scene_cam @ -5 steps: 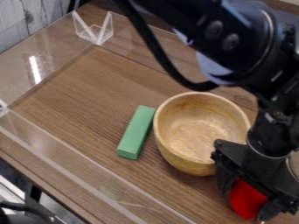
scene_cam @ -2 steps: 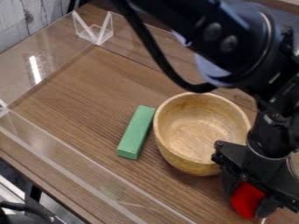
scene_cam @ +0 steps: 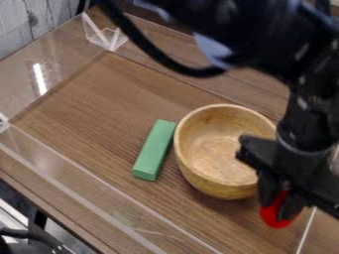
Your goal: Move the red object to the left
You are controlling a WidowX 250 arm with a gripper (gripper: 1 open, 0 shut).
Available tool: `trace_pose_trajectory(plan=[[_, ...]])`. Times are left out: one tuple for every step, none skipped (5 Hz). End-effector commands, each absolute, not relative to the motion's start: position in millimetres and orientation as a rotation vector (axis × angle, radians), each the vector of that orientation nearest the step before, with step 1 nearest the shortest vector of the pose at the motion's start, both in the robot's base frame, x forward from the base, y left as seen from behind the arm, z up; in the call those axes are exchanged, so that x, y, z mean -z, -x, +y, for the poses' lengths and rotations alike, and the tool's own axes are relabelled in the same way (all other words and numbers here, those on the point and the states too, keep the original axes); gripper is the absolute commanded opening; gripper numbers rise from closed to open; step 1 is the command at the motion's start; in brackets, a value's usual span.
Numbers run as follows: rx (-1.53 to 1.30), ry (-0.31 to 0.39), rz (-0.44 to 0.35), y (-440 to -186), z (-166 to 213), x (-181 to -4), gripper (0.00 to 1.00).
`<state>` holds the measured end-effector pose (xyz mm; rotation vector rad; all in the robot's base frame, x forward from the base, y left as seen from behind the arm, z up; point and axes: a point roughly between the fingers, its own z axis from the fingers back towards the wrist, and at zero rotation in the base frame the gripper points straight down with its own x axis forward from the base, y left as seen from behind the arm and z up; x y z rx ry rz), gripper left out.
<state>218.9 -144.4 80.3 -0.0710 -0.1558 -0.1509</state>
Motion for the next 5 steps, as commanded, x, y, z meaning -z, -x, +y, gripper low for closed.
trace_pose_trajectory(plan=[[0.115,0.077,-0.262,-234.2,-131.5,-124.9,0.0],[0.082,0.064,-0.295,-243.8,-106.6,-146.4,0.0],[0.048,0.051,-0.318,-249.6,-80.1,-164.2,0.0],[-0.012,0.032,-0.323,-254.3,-45.8,-170.9,0.0],[-0.075,0.008,-0.322,-259.9,-9.9,-172.9,0.0]])
